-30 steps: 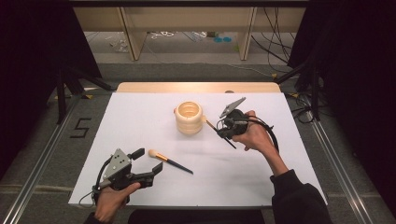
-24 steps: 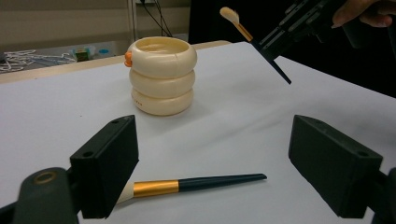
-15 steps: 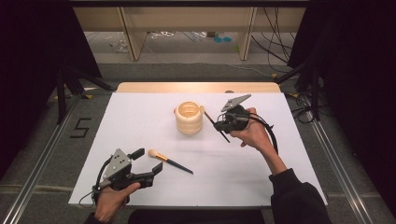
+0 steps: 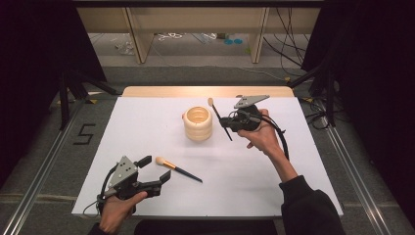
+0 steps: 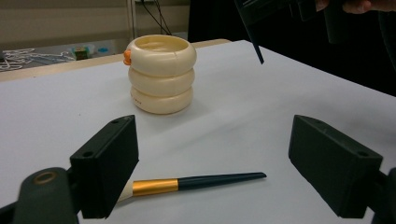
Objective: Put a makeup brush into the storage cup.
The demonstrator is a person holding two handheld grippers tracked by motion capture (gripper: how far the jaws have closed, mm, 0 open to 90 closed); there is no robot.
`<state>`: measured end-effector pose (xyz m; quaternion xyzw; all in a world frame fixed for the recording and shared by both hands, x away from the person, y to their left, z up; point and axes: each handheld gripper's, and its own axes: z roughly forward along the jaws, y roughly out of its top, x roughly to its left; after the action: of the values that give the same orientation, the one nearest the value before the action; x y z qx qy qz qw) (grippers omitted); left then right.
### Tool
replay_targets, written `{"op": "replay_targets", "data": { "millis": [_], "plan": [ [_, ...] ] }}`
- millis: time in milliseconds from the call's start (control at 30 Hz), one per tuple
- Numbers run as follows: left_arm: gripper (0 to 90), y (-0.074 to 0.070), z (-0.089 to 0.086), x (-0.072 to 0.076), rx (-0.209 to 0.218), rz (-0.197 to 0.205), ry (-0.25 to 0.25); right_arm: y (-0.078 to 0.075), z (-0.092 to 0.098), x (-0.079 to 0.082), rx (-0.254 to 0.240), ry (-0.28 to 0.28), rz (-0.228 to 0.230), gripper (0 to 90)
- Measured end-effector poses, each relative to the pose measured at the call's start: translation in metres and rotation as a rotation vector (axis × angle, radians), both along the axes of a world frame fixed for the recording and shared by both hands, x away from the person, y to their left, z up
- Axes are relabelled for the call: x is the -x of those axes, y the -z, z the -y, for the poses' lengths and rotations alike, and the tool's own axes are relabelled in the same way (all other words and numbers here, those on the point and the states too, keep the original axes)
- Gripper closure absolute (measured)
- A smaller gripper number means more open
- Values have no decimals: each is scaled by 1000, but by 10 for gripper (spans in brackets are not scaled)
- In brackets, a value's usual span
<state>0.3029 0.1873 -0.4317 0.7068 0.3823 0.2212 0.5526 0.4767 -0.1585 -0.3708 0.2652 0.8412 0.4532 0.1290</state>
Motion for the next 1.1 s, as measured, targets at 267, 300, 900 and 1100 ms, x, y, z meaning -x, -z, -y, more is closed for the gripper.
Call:
{"op": "replay_targets", "data": {
  "millis": [267, 300, 900, 1100],
  "plan": [
    [157, 0, 0, 0, -1, 0, 0, -7, -8, -3, -54, -5, 20, 834],
    [157, 0, 0, 0, -1, -1, 0, -6, -10, -3, -69, -5, 23, 834],
    [157, 0, 0, 0, 8, -8, 3, -8, -15, -15, -148, 11, 49, 834],
    [157, 0, -1, 0, 2, 1, -1, -13, -20, -19, -165, 9, 59, 834]
  ]
}}
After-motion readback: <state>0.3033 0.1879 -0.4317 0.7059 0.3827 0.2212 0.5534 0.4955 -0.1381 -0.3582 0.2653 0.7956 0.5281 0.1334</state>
